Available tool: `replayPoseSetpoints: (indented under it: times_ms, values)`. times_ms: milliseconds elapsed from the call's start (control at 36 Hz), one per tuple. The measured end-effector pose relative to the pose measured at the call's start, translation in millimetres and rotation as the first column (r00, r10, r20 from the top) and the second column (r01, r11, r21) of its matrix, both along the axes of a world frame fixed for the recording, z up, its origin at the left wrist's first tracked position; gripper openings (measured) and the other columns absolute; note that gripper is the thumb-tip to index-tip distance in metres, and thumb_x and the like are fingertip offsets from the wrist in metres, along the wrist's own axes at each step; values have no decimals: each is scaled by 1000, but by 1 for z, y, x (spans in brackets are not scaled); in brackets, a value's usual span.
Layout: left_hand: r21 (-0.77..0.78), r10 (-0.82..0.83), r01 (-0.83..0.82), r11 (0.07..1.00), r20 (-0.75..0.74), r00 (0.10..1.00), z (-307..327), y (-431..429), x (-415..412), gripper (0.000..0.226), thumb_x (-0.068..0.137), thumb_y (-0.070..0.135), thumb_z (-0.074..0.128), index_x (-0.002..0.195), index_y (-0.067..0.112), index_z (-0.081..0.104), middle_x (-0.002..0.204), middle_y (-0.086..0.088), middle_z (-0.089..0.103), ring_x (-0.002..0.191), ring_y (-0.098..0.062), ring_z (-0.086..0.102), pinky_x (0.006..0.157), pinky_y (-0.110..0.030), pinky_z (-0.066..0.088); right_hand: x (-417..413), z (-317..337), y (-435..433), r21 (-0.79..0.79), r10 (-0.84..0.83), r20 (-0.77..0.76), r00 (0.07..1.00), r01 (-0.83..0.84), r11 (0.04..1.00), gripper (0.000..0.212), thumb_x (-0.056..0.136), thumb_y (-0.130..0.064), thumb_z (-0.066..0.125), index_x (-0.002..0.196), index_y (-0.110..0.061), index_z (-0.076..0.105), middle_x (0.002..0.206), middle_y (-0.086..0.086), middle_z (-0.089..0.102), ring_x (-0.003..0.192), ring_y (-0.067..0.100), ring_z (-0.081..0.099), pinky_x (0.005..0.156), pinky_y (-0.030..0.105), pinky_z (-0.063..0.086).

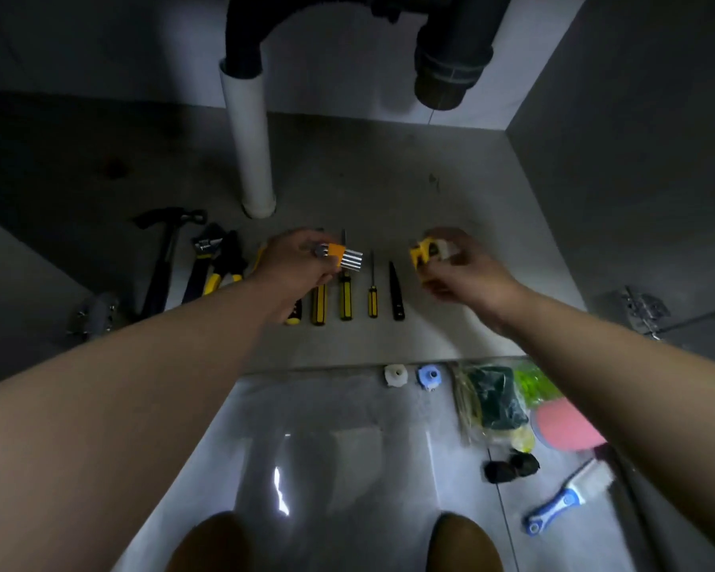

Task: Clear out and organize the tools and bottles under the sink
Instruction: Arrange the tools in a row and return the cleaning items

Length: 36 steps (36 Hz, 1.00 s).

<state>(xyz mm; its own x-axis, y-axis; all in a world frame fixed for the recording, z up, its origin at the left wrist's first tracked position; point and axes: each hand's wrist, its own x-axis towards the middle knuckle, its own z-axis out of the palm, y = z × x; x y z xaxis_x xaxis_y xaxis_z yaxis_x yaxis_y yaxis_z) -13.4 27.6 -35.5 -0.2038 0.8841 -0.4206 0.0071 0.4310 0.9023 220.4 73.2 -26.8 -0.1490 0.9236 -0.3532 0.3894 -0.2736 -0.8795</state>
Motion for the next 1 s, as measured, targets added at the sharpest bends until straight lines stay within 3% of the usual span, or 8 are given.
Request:
replayPoseSetpoints:
  times_ms: [111, 167, 306, 528, 639, 750, 861, 1000]
  values:
    - [20, 46, -46, 999, 4, 999, -8, 8, -4, 32, 91, -6, 67, 121, 6, 67, 121, -14, 70, 110, -26, 68, 95, -35, 58, -6, -16, 42, 77, -33, 98, 995, 25, 997, 59, 86, -10, 71, 137, -33, 52, 117, 14, 64, 82, 28, 68, 65, 31, 61]
    - [38, 55, -55, 998, 4, 998, -11, 12, -7, 32, 91, -8, 67, 118, 8, 67, 121, -14, 70, 114, -29, 67, 102, -43, 55, -9, -32, 59, 128, -17, 208, 978, -10, 992, 63, 86, -16, 73, 142, -31, 49, 126, 15, 59, 91, 33, 68, 77, 42, 62]
    - [77, 91, -96, 992, 63, 994, -21, 16, -16, 43, 89, -8, 68, 131, 2, 63, 123, -18, 69, 114, -30, 67, 100, -42, 55, -18, -67, 89, 177, 12, 578, 816, -140, 974, 69, 88, -29, 72, 150, -29, 41, 141, 15, 40, 118, 37, 54, 100, 30, 44]
    - [78, 69, -77, 994, 93, 993, -36, 12, -19, 40, 87, -7, 71, 124, 7, 67, 115, -12, 73, 110, -26, 70, 100, -43, 56, -20, -87, 89, 218, 20, 674, 739, -225, 949, 53, 90, -18, 68, 141, -14, 53, 141, 13, 48, 127, 31, 48, 100, 29, 38]
    - [68, 88, -99, 993, 150, 985, -37, 13, -17, 29, 88, -8, 70, 108, 13, 69, 111, -14, 74, 103, -26, 72, 95, -39, 58, -19, -82, 69, 249, 2, 618, 786, -198, 948, 63, 86, -10, 68, 146, -10, 48, 149, 16, 41, 132, 35, 45, 106, 33, 38]
    - [53, 100, -112, 992, 200, 975, -34, 14, -12, 28, 88, -9, 70, 109, 9, 68, 115, -16, 71, 100, -24, 73, 81, -25, 61, -33, -64, 38, 347, -134, 430, 893, -26, 938, 34, 92, -7, 56, 125, -7, 62, 123, 21, 58, 96, 29, 59, 80, 23, 44]
    - [52, 86, -99, 994, 213, 973, -27, 12, -1, 32, 88, -12, 68, 117, 1, 65, 118, -20, 68, 95, -25, 73, 75, -23, 62, -54, -37, 7, -45, 8, -81, 997, -12, 999, 13, 101, -20, 52, 102, -15, 64, 86, 8, 68, 72, 16, 66, 60, 27, 50]
    - [67, 80, -97, 993, 219, 973, -24, 11, 4, 32, 88, -10, 69, 119, -1, 65, 118, -22, 68, 95, -24, 72, 72, -21, 62, -70, -31, 3, -68, -17, -190, 982, 4, 998, 9, 101, -9, 54, 100, -6, 62, 72, 7, 67, 60, 10, 65, 55, 21, 53]
